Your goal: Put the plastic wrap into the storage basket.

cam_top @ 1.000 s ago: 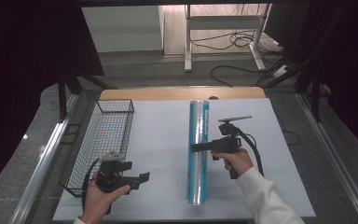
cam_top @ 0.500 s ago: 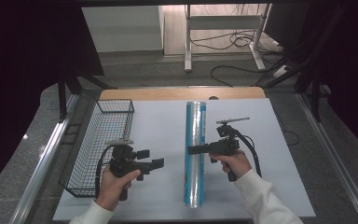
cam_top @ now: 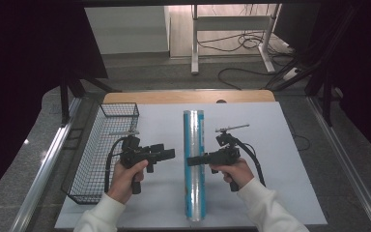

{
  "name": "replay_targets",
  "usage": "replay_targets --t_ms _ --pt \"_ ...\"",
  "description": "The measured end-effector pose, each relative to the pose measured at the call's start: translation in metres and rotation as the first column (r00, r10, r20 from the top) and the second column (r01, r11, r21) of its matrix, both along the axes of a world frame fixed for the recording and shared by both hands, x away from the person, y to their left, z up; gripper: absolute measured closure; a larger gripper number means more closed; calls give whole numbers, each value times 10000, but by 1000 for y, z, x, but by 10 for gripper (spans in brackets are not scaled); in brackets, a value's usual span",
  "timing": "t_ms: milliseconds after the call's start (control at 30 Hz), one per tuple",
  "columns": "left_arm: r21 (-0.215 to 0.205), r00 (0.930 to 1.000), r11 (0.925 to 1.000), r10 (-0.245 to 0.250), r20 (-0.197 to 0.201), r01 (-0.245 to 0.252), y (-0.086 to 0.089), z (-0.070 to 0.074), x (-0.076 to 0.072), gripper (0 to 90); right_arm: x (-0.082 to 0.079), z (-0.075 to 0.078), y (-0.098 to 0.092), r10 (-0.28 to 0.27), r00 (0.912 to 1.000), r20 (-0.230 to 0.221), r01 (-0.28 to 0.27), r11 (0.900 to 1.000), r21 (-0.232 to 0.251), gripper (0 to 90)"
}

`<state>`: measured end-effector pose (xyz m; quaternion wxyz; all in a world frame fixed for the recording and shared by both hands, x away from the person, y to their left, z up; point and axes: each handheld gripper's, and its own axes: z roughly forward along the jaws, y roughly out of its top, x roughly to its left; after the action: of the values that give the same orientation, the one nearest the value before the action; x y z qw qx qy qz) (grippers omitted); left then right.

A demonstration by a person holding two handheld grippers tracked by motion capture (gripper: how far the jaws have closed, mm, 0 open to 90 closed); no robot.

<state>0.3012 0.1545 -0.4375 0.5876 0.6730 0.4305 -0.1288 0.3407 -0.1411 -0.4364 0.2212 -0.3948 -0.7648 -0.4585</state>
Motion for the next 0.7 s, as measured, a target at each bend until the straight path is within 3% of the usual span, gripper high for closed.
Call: replay_targets --t_ms 167,300,700 --pt "-293 9997 9993 -246 39 247 -4 0 9 125 -4 -2 8 272 9996 60 -272 9996 -38 323" --pt "-722 9985 9961 -527 -178 512 -10 -3 15 125 -5 -4 13 302 9995 60 -302 9995 18 323" --pt "-988 9935 9901 -1042 -464 993 -26 -10 24 149 -8 -7 28 541 9985 43 -542 9983 223 323"
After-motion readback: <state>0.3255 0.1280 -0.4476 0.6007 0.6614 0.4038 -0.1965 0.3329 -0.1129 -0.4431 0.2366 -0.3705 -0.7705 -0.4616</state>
